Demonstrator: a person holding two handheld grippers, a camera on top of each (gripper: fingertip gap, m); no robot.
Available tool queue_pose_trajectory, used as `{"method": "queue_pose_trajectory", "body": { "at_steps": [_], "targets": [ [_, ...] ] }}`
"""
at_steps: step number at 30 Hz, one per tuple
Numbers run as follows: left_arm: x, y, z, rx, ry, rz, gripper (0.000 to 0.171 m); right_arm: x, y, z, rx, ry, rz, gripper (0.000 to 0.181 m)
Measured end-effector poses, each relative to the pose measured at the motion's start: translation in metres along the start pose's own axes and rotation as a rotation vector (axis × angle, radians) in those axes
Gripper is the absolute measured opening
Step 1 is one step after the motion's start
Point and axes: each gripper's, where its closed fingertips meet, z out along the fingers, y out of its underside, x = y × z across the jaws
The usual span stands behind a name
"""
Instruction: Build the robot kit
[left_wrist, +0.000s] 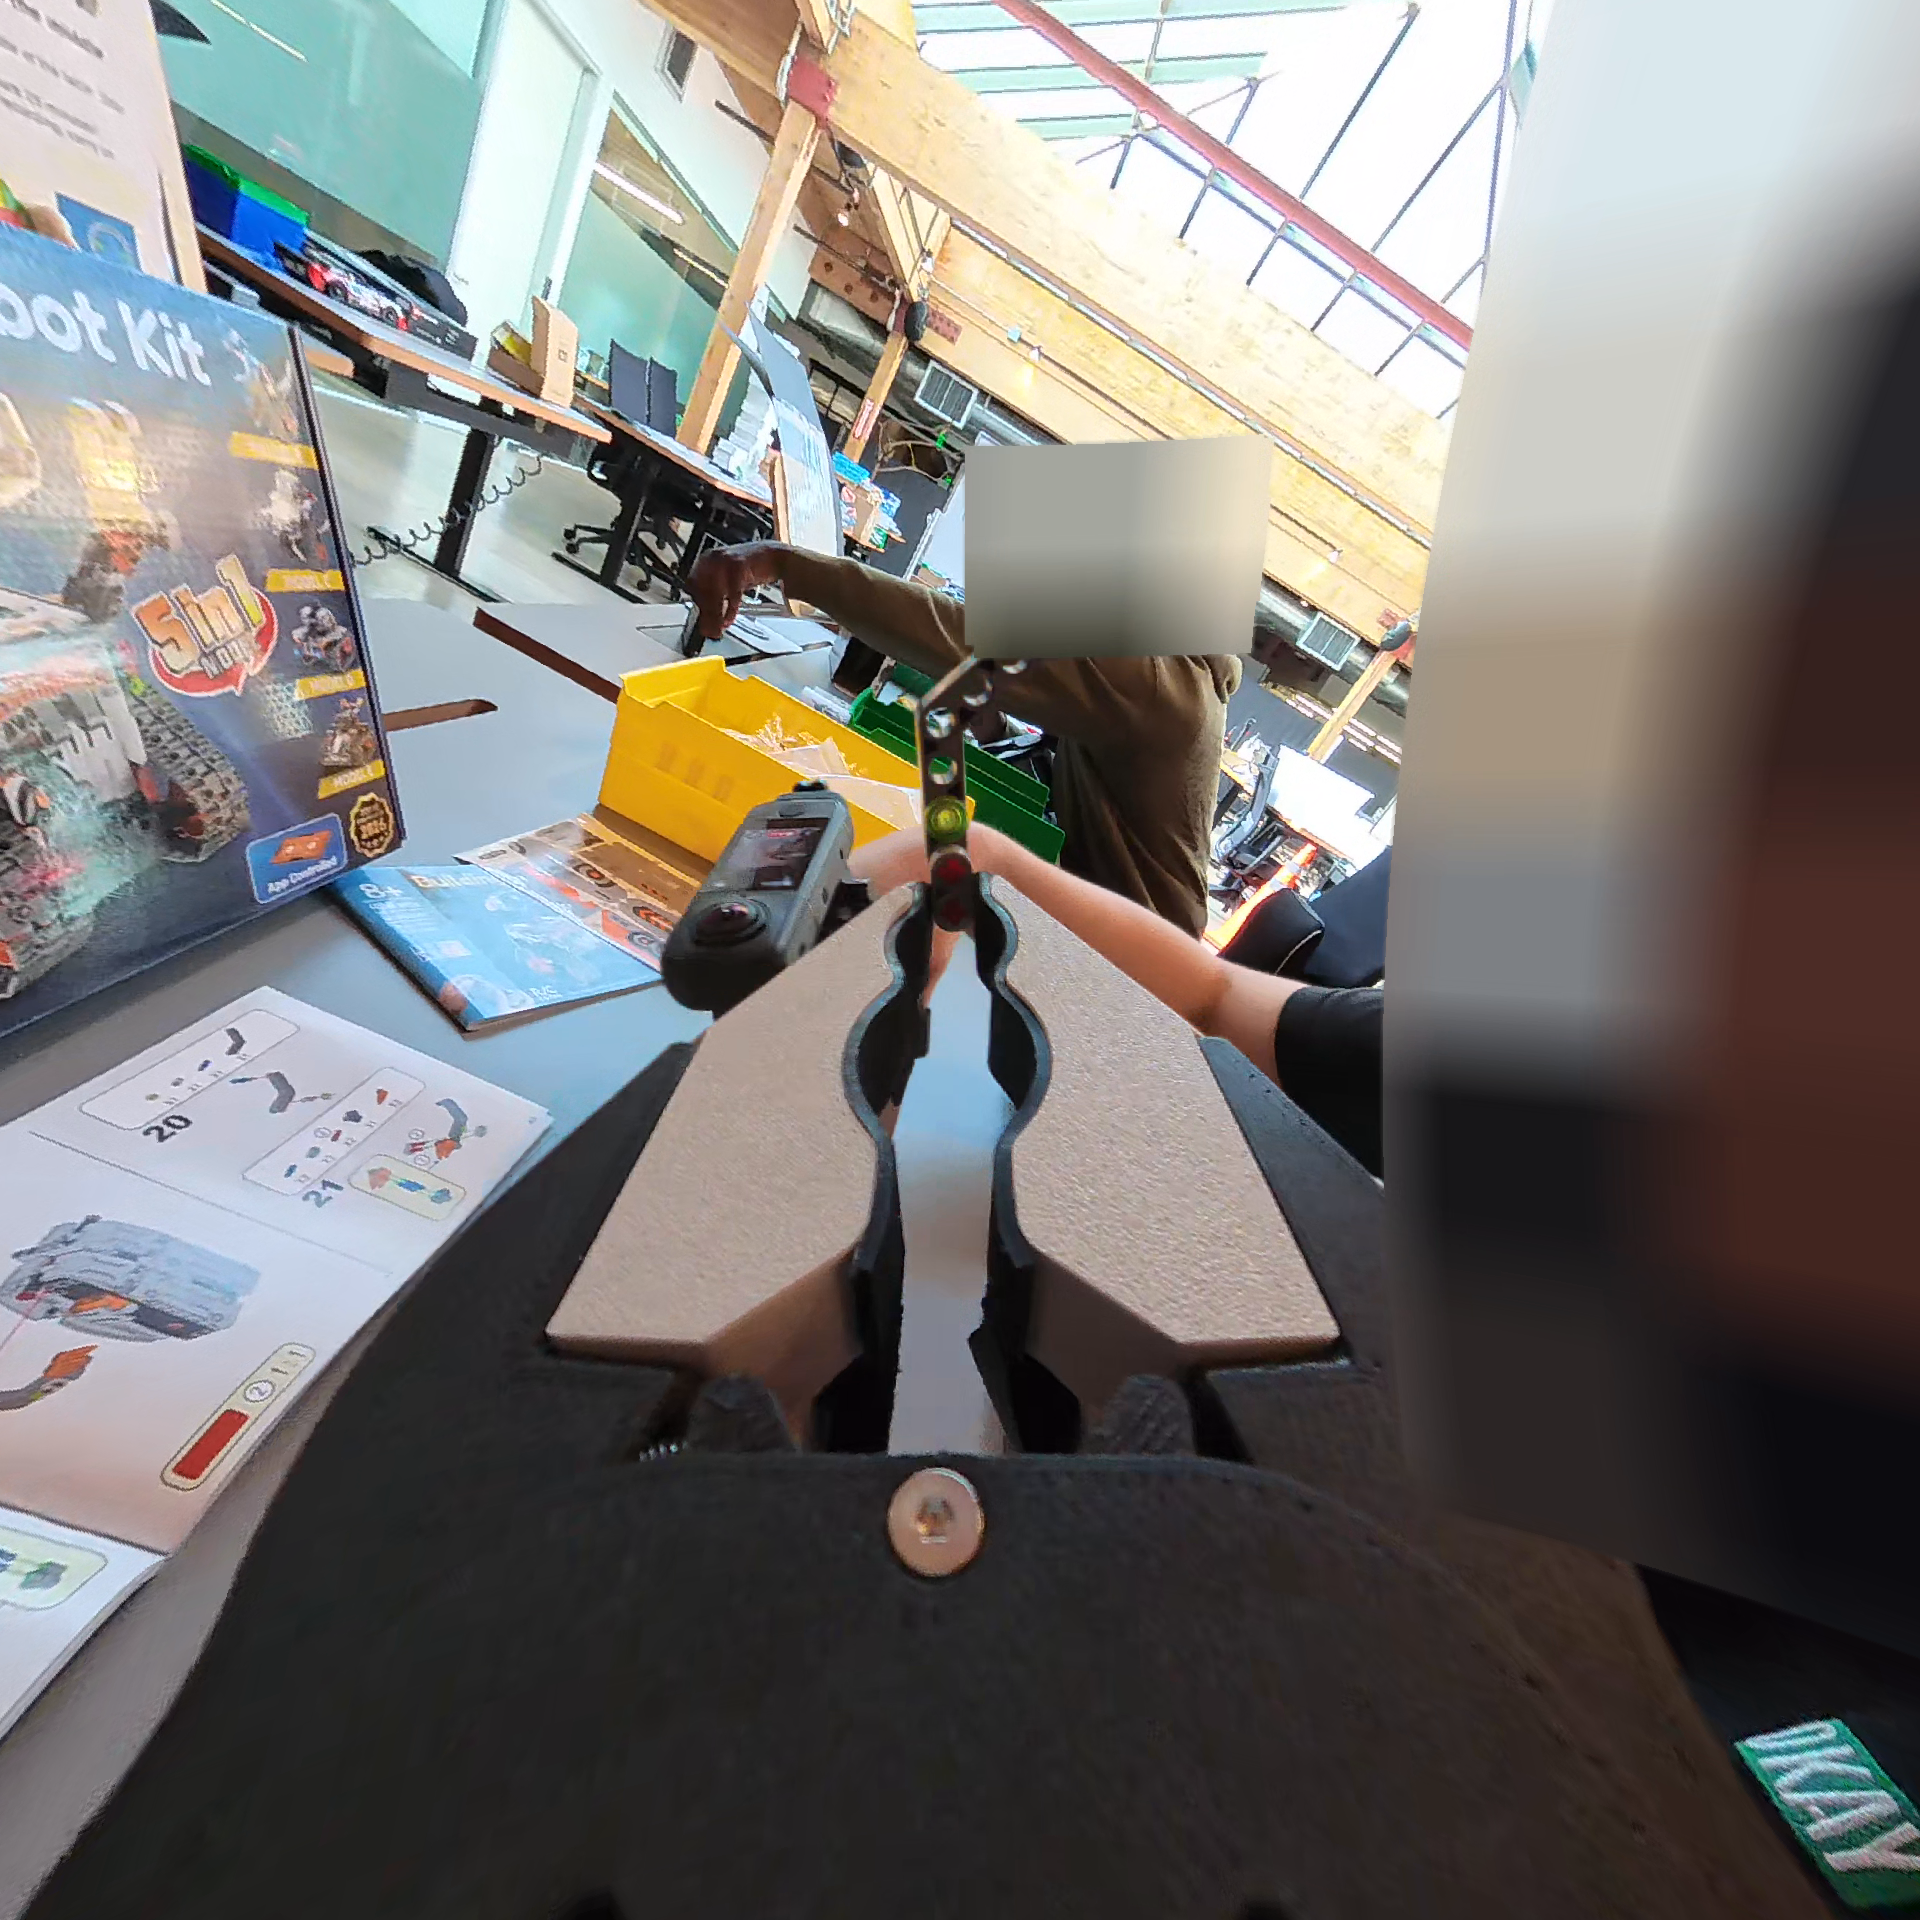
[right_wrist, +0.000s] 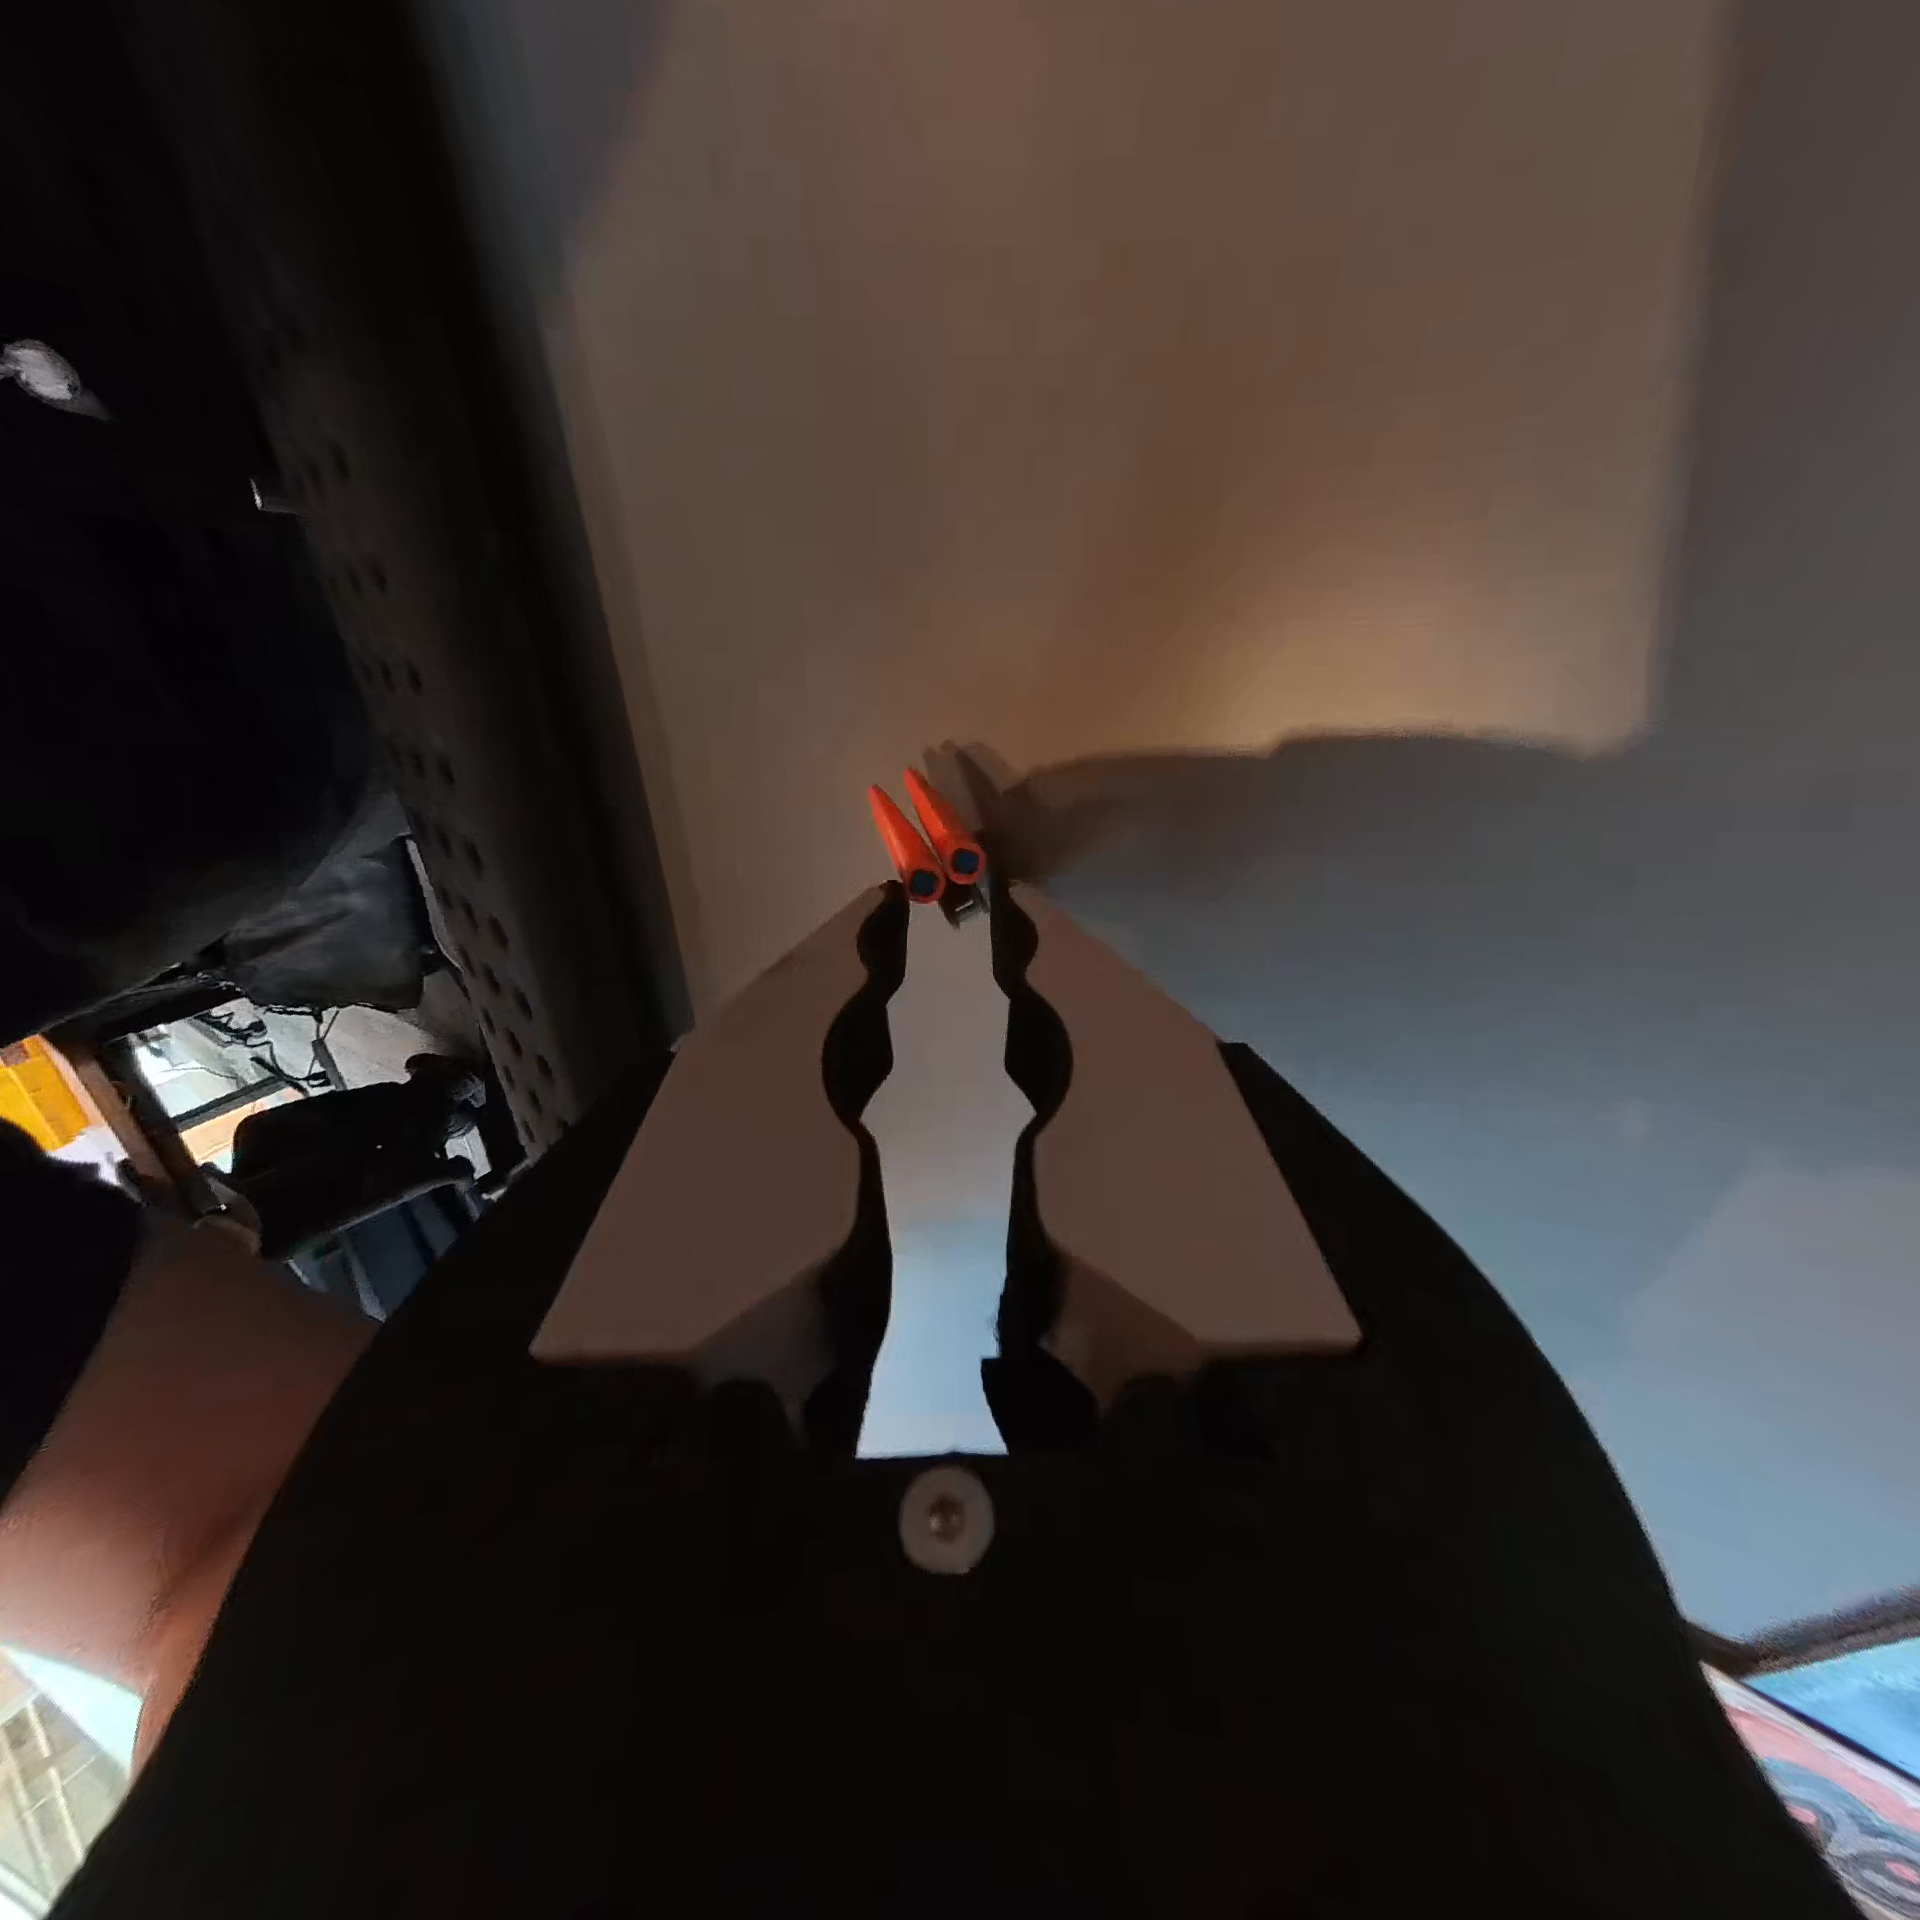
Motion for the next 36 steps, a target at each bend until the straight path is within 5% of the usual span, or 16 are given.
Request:
{"method": "queue_pose_trajectory", "body": {
  "at_steps": [8,12,16,21,36],
  "targets": [
    [0.002,0.010,0.008,-0.041,0.028,-0.017,0.005,0.011,-0.005,-0.009,-0.011,0.076,0.005,0.026],
    [0.002,0.010,0.007,-0.038,0.037,-0.017,0.005,0.009,-0.013,-0.021,0.117,0.164,0.032,0.026],
    [0.000,0.009,0.007,-0.031,0.041,-0.029,0.005,0.003,-0.025,-0.037,0.394,0.456,0.105,0.028],
    [-0.003,0.011,0.010,-0.028,0.048,-0.050,0.005,-0.002,-0.012,-0.032,0.397,0.775,0.130,0.029],
    [0.007,0.011,0.010,-0.021,0.069,-0.040,0.005,0.012,-0.016,-0.006,0.263,0.751,0.235,0.025]
  ]
}}
